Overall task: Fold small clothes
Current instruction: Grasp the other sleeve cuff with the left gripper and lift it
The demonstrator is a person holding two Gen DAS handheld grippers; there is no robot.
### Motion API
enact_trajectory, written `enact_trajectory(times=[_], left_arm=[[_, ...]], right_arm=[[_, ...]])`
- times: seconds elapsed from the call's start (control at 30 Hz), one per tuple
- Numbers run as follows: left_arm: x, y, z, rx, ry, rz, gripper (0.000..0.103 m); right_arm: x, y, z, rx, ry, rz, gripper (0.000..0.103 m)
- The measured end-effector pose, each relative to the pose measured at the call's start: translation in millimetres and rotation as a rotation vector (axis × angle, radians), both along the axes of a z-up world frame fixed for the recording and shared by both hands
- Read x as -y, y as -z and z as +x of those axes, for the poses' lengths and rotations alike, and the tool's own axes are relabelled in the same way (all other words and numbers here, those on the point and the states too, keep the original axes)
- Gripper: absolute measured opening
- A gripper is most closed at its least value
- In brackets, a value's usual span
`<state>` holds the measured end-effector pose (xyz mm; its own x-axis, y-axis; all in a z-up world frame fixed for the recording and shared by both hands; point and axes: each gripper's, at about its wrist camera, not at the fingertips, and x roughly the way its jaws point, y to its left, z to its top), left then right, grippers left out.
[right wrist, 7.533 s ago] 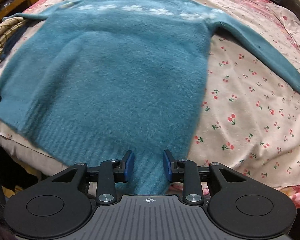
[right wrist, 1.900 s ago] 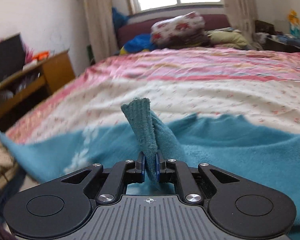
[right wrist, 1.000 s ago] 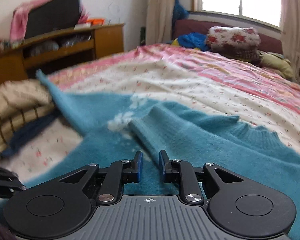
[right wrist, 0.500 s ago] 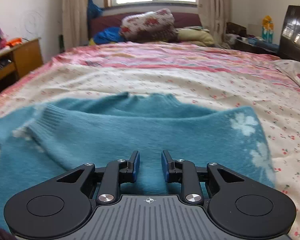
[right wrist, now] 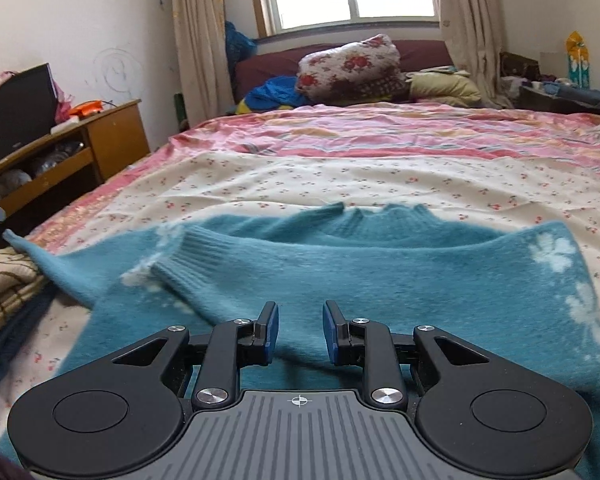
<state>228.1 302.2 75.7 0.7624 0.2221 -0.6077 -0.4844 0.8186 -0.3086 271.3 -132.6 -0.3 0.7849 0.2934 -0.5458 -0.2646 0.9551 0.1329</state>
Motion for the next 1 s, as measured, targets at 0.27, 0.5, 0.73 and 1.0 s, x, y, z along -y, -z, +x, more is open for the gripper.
enact_trajectory(times=[0.27, 0.5, 0.73, 1.0], left_arm=[[-37, 44, 35, -0.036, -0.150, -0.256, 0.056], [-36, 50, 65, -0.078, -0.204, -0.188, 0.054], [-13, 29, 63, -0.024, -0.103, -0.126, 0.016], [117, -21, 58, 0.155, 0.426, -0.125, 0.011]], right_arm=[[-14, 2, 2, -0.014, -0.026, 0.014, 0.025], [-18, 5, 7, -0.032, -0.036, 0.023, 0.025], [-9, 1, 2, -0.025, -0.031, 0.055, 0.025], [12, -8, -11, -0.010, 0.015, 0.088, 0.025]])
